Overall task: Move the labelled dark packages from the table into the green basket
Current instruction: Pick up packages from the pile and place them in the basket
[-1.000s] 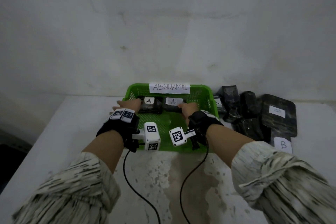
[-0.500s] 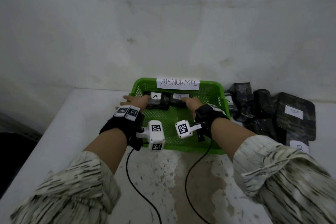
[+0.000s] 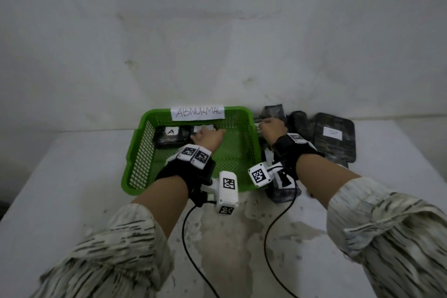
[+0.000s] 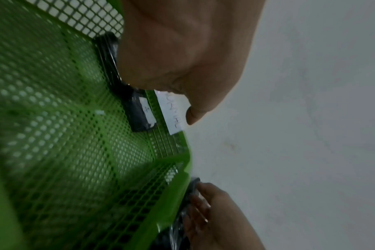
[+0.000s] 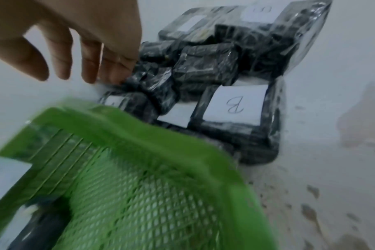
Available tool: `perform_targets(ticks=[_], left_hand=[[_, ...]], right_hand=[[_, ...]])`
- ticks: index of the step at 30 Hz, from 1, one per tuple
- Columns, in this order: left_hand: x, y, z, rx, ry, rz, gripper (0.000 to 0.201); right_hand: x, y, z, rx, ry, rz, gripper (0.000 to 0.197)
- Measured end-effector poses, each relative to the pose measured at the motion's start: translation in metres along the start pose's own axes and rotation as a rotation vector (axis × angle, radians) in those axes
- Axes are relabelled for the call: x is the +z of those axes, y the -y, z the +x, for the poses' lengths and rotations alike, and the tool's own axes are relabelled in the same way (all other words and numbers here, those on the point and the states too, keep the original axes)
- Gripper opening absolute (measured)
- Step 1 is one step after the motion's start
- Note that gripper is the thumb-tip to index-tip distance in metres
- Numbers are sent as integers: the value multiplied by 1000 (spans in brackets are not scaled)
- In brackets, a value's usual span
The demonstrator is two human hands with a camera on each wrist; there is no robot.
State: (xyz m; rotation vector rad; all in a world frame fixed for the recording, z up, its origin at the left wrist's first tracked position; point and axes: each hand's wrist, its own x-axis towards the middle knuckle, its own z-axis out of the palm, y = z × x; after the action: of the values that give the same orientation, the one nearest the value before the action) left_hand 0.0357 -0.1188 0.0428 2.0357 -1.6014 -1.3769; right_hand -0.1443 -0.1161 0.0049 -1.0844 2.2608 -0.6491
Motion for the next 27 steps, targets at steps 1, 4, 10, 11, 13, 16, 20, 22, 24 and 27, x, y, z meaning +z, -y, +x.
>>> perform_targets(ticks=[1,4,10,11,13,16,20,22,24,27], left_hand=[[11,-5,-2,17,52,-41,84],[41,-15,-9,45,136,-90,73],[68,-24,-18,95,290,-198,48],[69,-26,-17,90,299,-229,46],[72,-27,-14,90,322,-282,46],[74,-26,-10,72,351,-341,49],[73,-24,-10,78,361,-420,54],[72,-24,-8,67,370,-409,55],[71,-24,-8,55,365,-396,54],[66,-28,-14,75,324,-367,49]], right_hand=[[-2,-10,4,27,56,-92,47],[3,-36,19,69,145,-270,53],[10,-41,23,-2,136,-419,50],[10,-40,24,10,150,-410,52],[9,-39,30,27,145,-380,54],[7,-36,33,25,91,-319,53],[1,-34,29,-5,138,-216,41],[-7,-36,28,-3,147,-137,38],[-15,-38,26,13,121,-18,37],[-28,-40,19,38,54,174,35]])
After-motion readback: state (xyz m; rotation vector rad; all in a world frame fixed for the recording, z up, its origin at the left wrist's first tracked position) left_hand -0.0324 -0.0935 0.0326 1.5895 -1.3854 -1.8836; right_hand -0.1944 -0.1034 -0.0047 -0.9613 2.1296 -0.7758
